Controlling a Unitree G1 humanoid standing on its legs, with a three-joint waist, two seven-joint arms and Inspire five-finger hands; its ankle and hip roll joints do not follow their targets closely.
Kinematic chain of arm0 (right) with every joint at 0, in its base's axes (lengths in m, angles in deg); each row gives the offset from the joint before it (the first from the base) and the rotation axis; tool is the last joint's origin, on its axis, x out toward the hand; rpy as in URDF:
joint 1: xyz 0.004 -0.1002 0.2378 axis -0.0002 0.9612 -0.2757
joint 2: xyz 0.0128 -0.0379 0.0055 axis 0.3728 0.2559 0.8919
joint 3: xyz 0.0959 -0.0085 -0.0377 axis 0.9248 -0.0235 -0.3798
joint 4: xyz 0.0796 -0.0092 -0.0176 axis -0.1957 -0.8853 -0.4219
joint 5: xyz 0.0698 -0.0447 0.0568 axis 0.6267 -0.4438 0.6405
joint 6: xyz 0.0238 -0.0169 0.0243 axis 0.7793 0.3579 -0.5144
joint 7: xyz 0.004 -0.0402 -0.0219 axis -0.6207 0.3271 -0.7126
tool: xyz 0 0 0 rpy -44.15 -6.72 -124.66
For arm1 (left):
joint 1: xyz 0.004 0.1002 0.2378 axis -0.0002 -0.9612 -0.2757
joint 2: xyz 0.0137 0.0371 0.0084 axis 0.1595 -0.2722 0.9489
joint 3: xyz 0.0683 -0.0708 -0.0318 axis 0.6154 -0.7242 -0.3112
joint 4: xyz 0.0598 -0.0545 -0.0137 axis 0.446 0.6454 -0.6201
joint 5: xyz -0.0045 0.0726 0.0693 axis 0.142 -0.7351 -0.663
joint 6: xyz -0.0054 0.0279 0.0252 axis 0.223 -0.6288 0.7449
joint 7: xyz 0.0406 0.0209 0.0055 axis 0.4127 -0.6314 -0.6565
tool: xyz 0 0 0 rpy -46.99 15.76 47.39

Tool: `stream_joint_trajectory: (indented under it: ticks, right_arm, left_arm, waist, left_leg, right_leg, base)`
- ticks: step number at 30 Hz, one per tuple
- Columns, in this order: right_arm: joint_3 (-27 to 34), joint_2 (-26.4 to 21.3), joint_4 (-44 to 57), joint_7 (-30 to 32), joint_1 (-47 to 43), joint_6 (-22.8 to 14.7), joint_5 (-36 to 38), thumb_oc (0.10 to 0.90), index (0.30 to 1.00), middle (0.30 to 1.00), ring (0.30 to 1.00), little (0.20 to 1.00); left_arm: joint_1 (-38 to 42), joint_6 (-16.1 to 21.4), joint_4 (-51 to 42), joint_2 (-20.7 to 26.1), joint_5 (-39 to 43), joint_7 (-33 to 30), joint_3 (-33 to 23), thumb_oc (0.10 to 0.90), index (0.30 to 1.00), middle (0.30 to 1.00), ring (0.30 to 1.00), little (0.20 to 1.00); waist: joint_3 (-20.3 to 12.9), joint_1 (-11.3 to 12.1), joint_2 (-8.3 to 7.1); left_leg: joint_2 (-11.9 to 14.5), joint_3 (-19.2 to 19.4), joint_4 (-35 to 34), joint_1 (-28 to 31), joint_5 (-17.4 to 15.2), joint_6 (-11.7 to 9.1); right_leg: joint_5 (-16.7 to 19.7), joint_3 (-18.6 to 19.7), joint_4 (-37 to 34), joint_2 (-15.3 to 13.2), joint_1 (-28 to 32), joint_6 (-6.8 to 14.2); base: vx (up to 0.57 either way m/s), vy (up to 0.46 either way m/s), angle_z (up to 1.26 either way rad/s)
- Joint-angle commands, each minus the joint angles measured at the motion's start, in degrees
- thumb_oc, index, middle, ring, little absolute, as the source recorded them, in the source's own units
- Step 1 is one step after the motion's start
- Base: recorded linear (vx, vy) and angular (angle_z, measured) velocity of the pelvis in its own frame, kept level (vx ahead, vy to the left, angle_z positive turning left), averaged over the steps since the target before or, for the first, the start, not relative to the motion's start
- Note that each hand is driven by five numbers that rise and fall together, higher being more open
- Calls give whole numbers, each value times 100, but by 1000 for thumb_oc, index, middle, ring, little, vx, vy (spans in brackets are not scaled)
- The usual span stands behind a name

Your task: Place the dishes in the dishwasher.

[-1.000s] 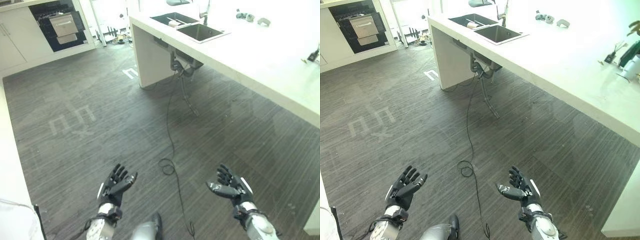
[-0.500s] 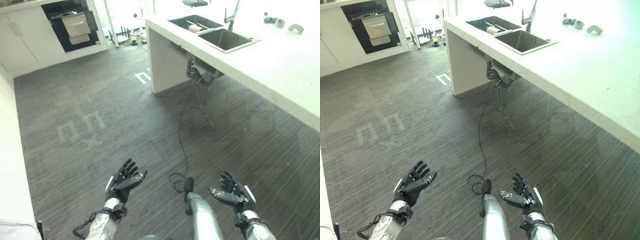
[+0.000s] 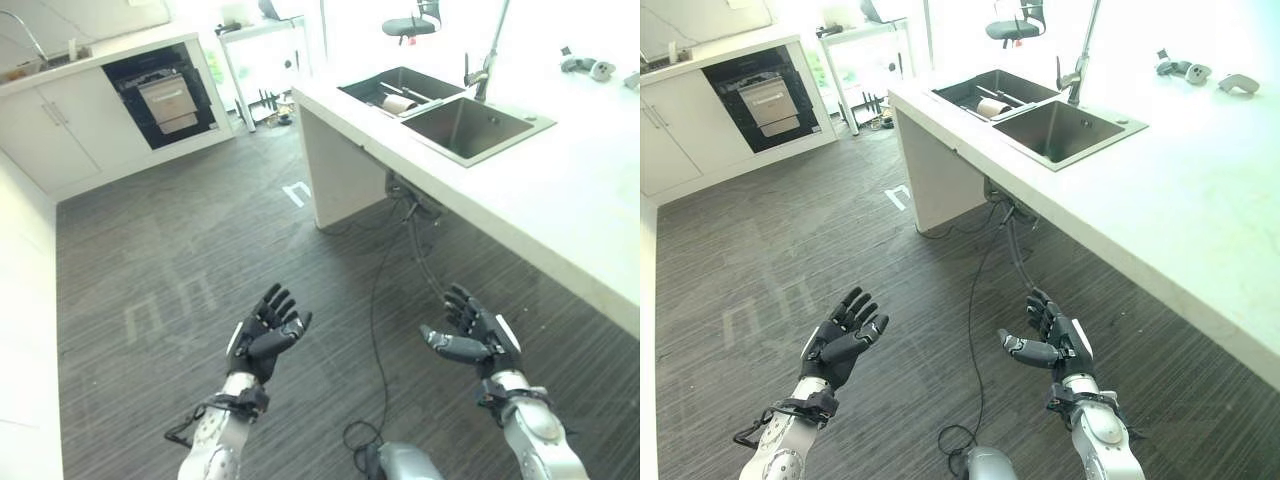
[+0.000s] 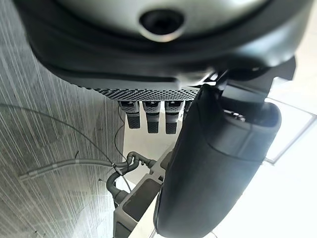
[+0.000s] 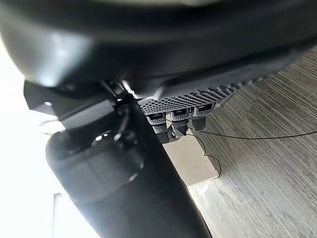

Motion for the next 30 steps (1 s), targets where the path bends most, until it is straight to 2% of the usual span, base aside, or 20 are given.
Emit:
stream_joint_trajectory:
  ticks: [1,2,3,4,6,7,9,13,16,17,18,20,22,24,27,28,29,30]
  right_arm:
    - [245,-131,642,-324,-10,-445,-78,800,900,900,900,900]
    - [259,-161,691,-346,-19,-398,-62,800,900,900,900,900]
    - [286,-213,812,-484,-28,-259,-66,800,900,900,900,900]
    - [309,-255,862,-602,8,-217,-82,800,900,900,900,900]
    - [317,-336,897,-702,47,-256,-130,800,900,900,900,900]
    - [294,-395,894,-780,-19,-235,-89,800,900,900,900,900]
    - [250,-386,1049,-906,-6,-107,-148,800,900,900,900,900]
    - [182,-265,1285,-860,33,32,-148,800,900,900,900,900]
    - [120,-164,1434,-808,25,29,-447,800,900,900,900,900]
    - [99,-137,1451,-819,8,5,-555,800,900,900,900,900]
    - [58,-62,1523,-771,-26,-57,-628,800,900,900,900,900]
    - [2,-33,1604,-770,-25,-129,-692,800,900,900,900,900]
    - [-61,-54,1630,-771,-78,-167,-648,800,900,900,900,900]
    - [-9,-169,1766,-754,-127,-167,-471,800,900,900,900,900]
    - [188,-289,1891,-777,-76,-210,-532,800,900,900,900,900]
    - [303,-425,1955,-796,-7,-215,-557,800,900,900,900,900]
    - [377,-535,2007,-776,52,-252,-529,800,900,900,900,900]
    - [410,-594,2040,-722,50,-311,-521,800,900,900,900,900]
  left_arm:
    - [-55,635,-510,212,158,311,-361,800,900,900,900,900]
    - [-70,629,-560,230,192,321,-385,800,900,900,900,900]
    - [-104,605,-637,300,307,439,-446,800,900,900,900,900]
    - [-137,581,-669,313,368,496,-461,800,900,900,900,900]
    - [-207,652,-667,311,410,619,-444,800,900,900,900,900]
    - [-243,723,-617,268,370,719,-477,800,900,900,900,900]
    - [-123,701,-591,302,383,571,-510,800,900,900,900,900]
    - [182,557,-610,425,339,460,-491,800,900,900,900,900]
    - [204,497,-755,474,191,427,-481,800,900,900,900,900]
    - [209,480,-802,488,127,418,-478,800,900,900,900,900]
    - [205,429,-919,487,4,402,-483,800,900,900,900,900]
    - [189,451,-1029,486,-111,372,-464,800,900,900,900,900]
    - [183,484,-1108,485,-179,301,-446,800,900,900,900,900]
    - [258,495,-1130,565,-166,286,-458,800,900,900,900,900]
    - [353,307,-1165,652,-552,178,-480,800,900,900,900,900]
    - [352,276,-1185,700,-582,227,-462,800,900,900,900,900]
    - [316,261,-1253,721,-552,248,-447,800,900,900,900,900]
    - [270,251,-1345,730,-529,308,-451,800,900,900,900,900]
  waist:
    - [-48,49,-165]
    - [-25,68,-157]
    - [39,108,70]
    - [52,148,232]
    - [54,238,329]
    - [21,312,319]
    - [-118,324,304]
    - [-252,412,219]
    - [-290,469,136]
    - [-303,491,128]
    - [-300,527,151]
    - [-243,528,236]
    - [-186,500,285]
    - [-99,386,211]
    - [-30,247,120]
    - [13,167,39]
    - [47,79,-86]
    - [101,12,-169]
  left_leg:
    - [610,368,-1833,-555,126,271]
    - [691,523,-2264,-497,101,298]
    - [1072,739,-3207,-784,87,222]
    - [1308,528,-3207,-1294,-50,125]
    - [1534,211,-3207,-1729,22,-42]
    - [1574,173,-3207,-1778,-127,-12]
    - [1604,300,-3207,-1687,-377,43]
    - [1235,292,-3207,-1621,-572,280]
    - [924,221,-3207,-1551,-695,495]
    - [795,190,-3207,-1518,-755,599]
    - [607,166,-3207,-1413,-845,767]
    - [512,136,-3207,-1259,-931,868]
    - [508,166,-3207,-1136,-1004,878]
    - [478,262,-3207,-999,-1036,822]
    - [428,274,-3207,-786,-1131,764]
    - [340,244,-3207,-668,-1203,752]
    - [203,229,-3207,-540,-1334,758]
    - [130,207,-3207,-377,-1500,749]
  right_leg:
    - [480,66,-577,-382,461,1054]
    - [413,61,-577,-388,524,1082]
    - [217,33,-577,-225,719,1178]
    - [101,14,-577,-110,832,1235]
    - [-113,23,-577,-46,1078,1270]
    - [-286,73,-577,-93,1296,1318]
    - [-376,-31,-577,-334,1479,1466]
    - [-267,-143,-577,-583,1647,1661]
    - [231,-230,-577,-726,1698,1785]
    - [587,-278,-577,-741,1818,1803]
    - [1400,-440,-139,-805,1941,1843]
    - [1708,-421,951,-890,1550,1835]
    - [1642,-486,1266,-780,1199,1768]
    - [1229,-741,685,-370,897,1688]
    - [1215,-1093,-314,-196,804,1649]
    - [1215,-1108,-577,-250,619,1648]
    - [1263,-975,-577,-466,176,1717]
    - [1530,-939,-577,-730,-296,1816]
  base:
    - [212,42,-31]
    - [360,303,-61]
    - [394,414,-49]
    - [431,465,-40]
    - [379,339,-8]
    - [472,392,-28]
    - [490,441,-35]
    - [313,322,-4]
    - [237,263,37]
    - [350,426,58]
    - [349,474,54]
    - [217,365,32]
    - [132,177,12]
    - [202,47,6]
    - [227,-62,46]
    - [287,-131,40]
    - [357,-201,8]
    - [359,-230,-1]
